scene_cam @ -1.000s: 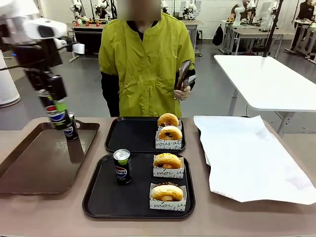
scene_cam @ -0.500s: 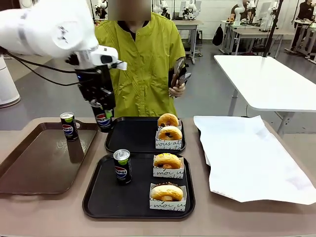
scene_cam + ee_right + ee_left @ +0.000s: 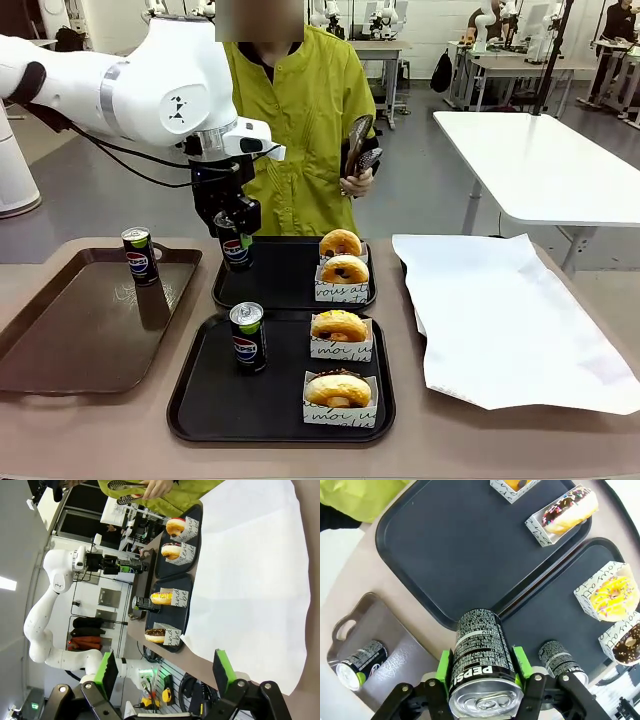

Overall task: Set up donuts and drinks on trays.
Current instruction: Pick up one Pepsi coke from the Handle tray and place it on the Flat Tray without a Pepsi coke.

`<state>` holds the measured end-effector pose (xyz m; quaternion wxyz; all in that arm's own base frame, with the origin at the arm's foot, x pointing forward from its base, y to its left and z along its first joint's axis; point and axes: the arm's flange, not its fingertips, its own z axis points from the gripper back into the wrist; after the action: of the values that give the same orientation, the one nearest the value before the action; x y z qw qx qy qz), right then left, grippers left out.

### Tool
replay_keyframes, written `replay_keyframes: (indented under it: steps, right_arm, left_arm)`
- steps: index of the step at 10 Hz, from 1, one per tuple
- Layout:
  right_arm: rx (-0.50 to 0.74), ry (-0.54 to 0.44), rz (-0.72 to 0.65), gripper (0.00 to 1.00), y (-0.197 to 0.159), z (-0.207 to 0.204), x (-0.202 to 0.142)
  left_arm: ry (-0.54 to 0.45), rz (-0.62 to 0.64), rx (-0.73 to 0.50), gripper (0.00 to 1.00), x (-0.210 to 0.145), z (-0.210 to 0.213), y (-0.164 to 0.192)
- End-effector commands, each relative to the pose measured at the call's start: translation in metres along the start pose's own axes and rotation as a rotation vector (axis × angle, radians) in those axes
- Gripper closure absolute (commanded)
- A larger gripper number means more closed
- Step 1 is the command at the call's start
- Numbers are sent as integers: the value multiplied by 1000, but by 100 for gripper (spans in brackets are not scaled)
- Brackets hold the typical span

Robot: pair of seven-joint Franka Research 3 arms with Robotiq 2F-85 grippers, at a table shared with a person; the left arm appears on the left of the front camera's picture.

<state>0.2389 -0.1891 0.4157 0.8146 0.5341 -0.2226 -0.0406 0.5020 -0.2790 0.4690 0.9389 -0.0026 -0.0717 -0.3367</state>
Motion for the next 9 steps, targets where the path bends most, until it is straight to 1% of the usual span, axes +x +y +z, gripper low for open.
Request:
replay_keyframes:
  steps: [1, 4, 5, 6, 7, 8, 9]
  right_arm:
    - [12, -3, 7, 0, 0, 0, 0]
    - [12, -3, 7, 0, 0, 0, 0]
    - [12, -3, 7, 0, 0, 0, 0]
    - [12, -3, 7, 0, 0, 0, 0]
    - [12, -3, 7, 0, 0, 0, 0]
    - [12, -3, 7, 0, 0, 0, 0]
    - [12, -3, 7, 0, 0, 0, 0]
  left_arm:
    - [-10, 3, 7, 41, -5, 4, 0]
    - [2, 1, 0, 41, -1, -1, 0]
    - [14, 48, -19, 41, 15, -15, 9]
    - [27, 68, -10, 41, 36, -27, 17]
    - [59, 104, -30, 41, 48, -38, 24]
    - [65, 153, -43, 41, 51, -48, 30]
    - [67, 157, -25, 41, 57, -58, 33]
